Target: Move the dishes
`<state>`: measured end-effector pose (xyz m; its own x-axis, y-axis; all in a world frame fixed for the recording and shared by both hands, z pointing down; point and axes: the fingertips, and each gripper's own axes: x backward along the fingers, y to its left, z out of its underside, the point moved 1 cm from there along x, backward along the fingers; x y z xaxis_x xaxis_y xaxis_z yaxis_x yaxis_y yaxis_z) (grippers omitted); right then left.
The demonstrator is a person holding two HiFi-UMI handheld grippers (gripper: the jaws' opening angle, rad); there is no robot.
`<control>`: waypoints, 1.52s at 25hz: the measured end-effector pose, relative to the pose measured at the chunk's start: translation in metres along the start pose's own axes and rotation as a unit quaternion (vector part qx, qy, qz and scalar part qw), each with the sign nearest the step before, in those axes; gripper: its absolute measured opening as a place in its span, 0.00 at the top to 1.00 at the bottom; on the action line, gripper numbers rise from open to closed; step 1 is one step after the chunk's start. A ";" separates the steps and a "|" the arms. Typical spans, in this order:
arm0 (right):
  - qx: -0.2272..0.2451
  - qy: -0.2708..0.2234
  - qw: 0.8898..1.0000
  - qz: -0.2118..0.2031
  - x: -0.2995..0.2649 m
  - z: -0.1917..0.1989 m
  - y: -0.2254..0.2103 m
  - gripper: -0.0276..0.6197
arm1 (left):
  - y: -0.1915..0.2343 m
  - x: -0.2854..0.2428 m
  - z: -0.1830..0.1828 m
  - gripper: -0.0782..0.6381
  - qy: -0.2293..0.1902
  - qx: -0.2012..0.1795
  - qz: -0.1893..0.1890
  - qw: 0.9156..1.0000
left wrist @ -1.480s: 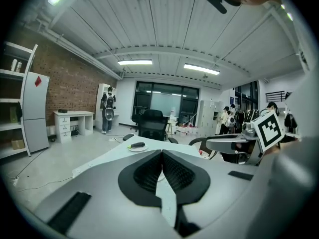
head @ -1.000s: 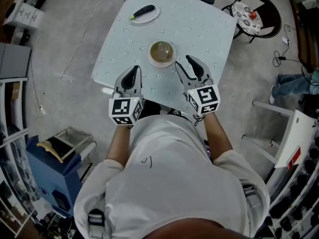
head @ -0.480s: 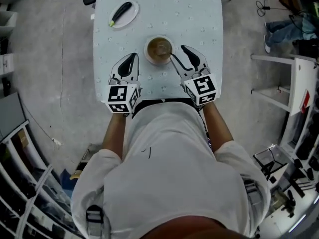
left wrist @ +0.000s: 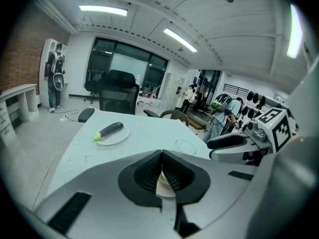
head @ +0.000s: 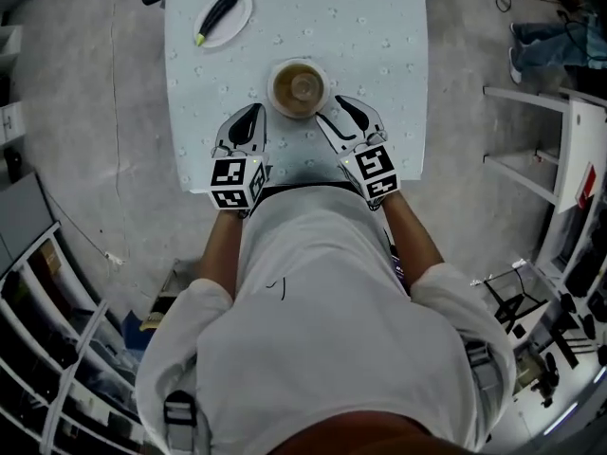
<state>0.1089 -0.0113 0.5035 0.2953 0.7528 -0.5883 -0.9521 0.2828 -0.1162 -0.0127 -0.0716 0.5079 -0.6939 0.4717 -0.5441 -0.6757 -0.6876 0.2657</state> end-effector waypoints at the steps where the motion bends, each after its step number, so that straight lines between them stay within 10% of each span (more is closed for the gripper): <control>1: 0.000 0.006 1.000 -0.008 -0.005 0.003 0.002 0.64 | 0.002 -0.001 0.004 0.86 0.005 0.004 -0.006 1.000; 38: 0.094 0.039 0.989 -0.111 -0.125 0.018 0.011 0.51 | 0.050 0.056 0.065 0.86 0.020 0.113 -0.162 0.980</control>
<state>0.0628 -0.0910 0.5901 0.4815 0.6137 -0.6257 -0.8309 0.5469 -0.1029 -0.1013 -0.0434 0.5426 -0.4256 0.6200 -0.6591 -0.9003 -0.3631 0.2399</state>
